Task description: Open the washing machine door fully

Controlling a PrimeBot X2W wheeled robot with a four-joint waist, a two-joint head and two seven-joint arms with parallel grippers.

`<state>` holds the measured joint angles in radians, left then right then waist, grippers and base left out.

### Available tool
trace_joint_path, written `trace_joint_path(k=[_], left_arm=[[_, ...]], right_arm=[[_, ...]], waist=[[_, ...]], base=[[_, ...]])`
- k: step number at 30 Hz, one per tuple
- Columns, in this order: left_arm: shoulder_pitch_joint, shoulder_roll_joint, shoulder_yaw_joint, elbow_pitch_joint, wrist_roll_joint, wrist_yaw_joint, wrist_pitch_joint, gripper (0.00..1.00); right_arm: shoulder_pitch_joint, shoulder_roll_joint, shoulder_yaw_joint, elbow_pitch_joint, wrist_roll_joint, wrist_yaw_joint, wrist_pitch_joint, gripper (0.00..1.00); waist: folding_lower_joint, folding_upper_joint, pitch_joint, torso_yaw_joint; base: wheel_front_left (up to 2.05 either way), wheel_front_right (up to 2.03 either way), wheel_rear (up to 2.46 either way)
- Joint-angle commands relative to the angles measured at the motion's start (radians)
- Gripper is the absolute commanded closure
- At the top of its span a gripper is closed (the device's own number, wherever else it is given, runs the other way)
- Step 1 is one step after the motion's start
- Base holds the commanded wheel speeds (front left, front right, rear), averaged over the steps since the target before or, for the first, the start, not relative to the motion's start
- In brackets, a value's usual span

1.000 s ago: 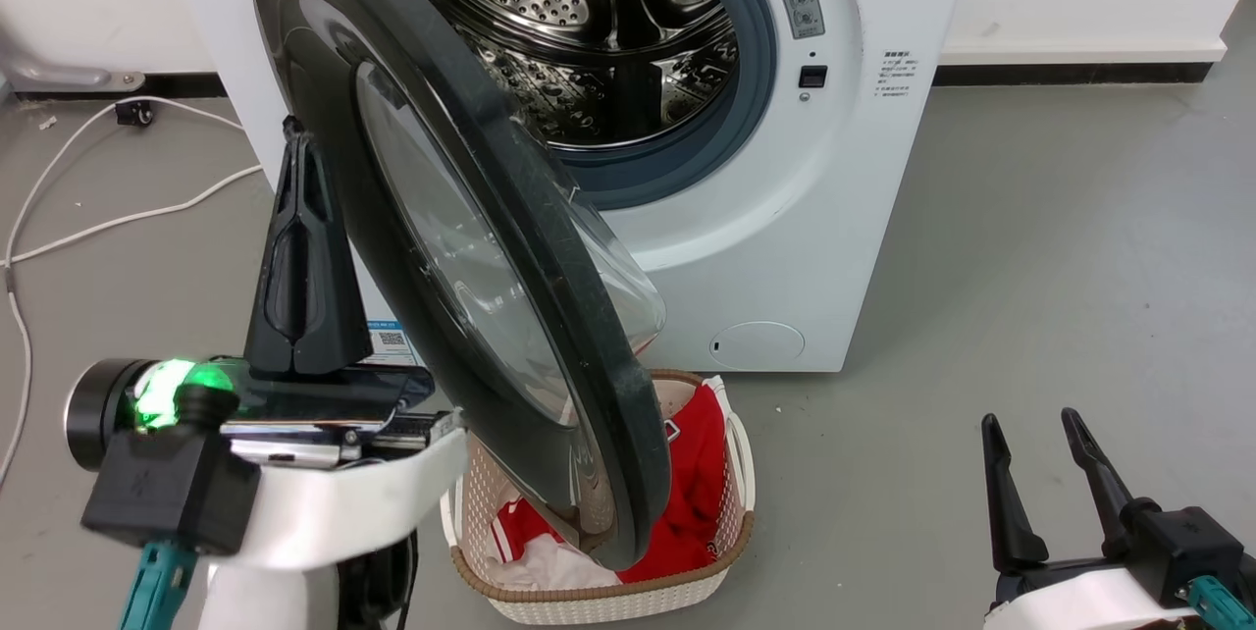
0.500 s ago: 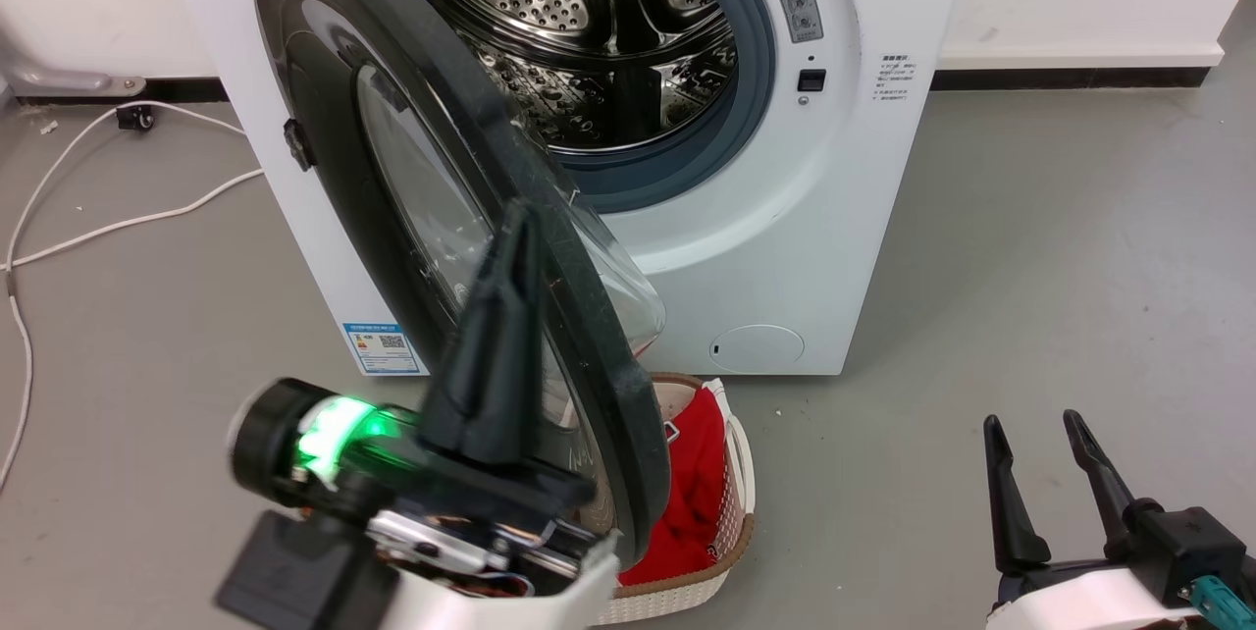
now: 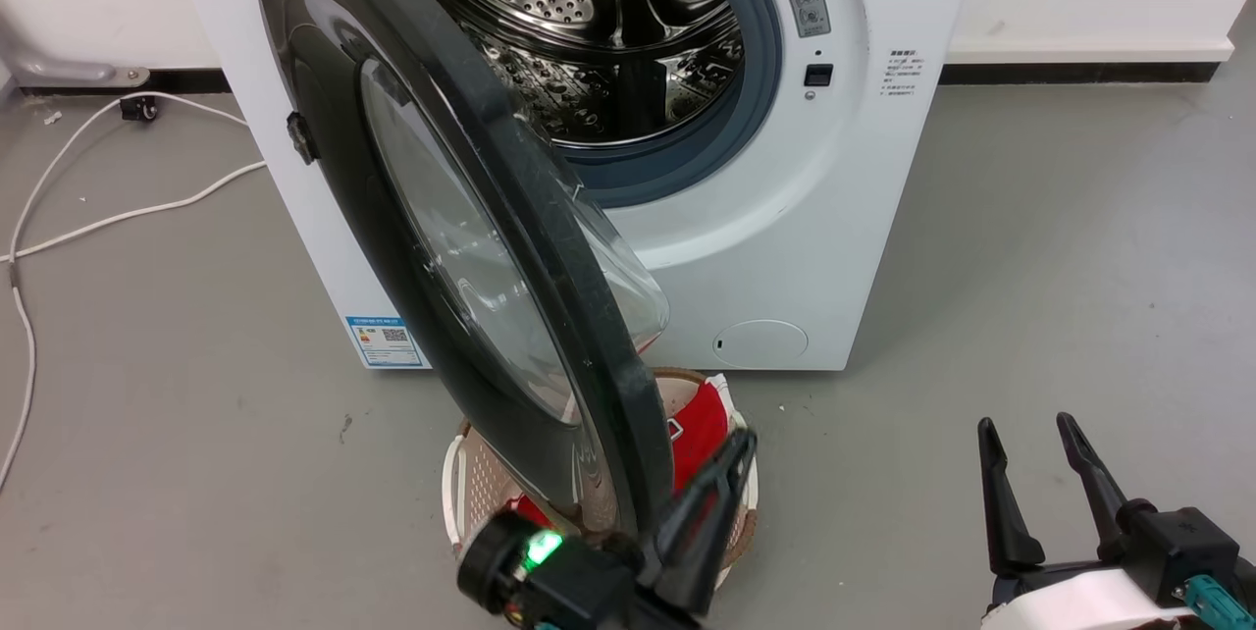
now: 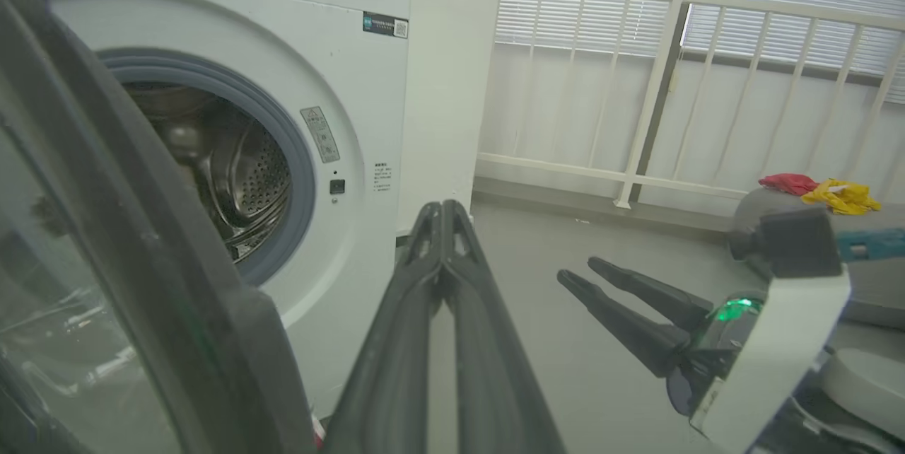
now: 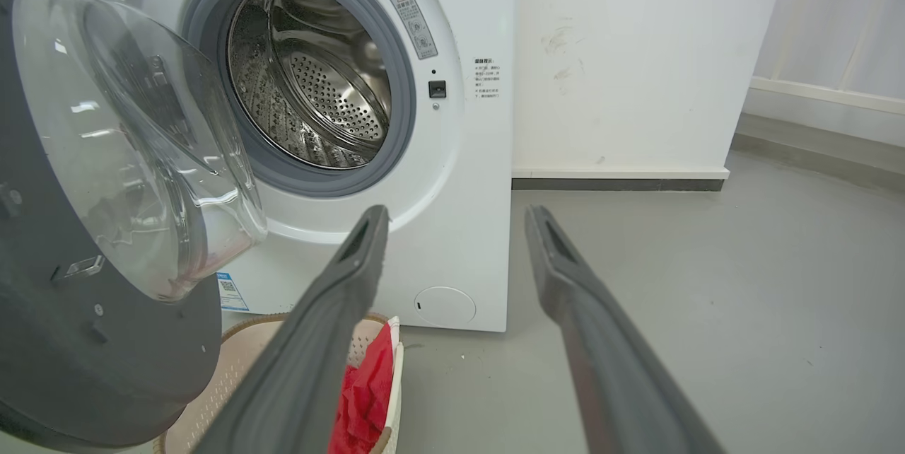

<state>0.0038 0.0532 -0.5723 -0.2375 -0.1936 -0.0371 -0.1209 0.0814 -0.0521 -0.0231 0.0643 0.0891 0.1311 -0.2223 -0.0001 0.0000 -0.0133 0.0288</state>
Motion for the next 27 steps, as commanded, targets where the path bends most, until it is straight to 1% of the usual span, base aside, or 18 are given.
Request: trace_joint_path(k=[1, 6, 11, 20, 27], left_arm=[[0.017, 0.004, -0.009, 0.028, -0.002, -0.004, 0.004, 1.00], [0.039, 0.002, -0.034, 0.158, -0.015, 0.003, 0.005, 1.00], [0.030, -0.001, -0.039, 0.254, -0.019, 0.019, -0.019, 1.00], [-0.079, -0.002, -0.011, 0.336, -0.030, 0.048, -0.070, 1.00], [-0.127, -0.003, -0.005, 0.377, -0.048, 0.103, -0.095, 1.00]], right_arm=[[-0.009, 0.003, 0.002, 0.002, 0.010, -0.001, -0.004, 0.00], [-0.009, 0.003, 0.008, 0.007, 0.012, -0.001, -0.006, 0.00], [-0.016, 0.003, 0.011, 0.007, 0.015, -0.001, -0.003, 0.00], [-0.040, 0.003, 0.018, 0.011, 0.018, -0.001, -0.004, 0.00], [-0.045, 0.003, 0.024, 0.020, 0.024, -0.001, -0.007, 0.00]], waist=[[0.0001, 0.0000, 0.002, -0.003], [0.0001, 0.0000, 0.012, -0.013], [0.0001, 0.0000, 0.032, -0.021], [0.0001, 0.0000, 0.066, -0.028], [0.0001, 0.0000, 0.076, -0.037]], base=[[0.00, 0.00, 0.00], [0.00, 0.00, 0.00], [0.00, 0.00, 0.00], [0.00, 0.00, 0.00], [0.00, 0.00, 0.00]])
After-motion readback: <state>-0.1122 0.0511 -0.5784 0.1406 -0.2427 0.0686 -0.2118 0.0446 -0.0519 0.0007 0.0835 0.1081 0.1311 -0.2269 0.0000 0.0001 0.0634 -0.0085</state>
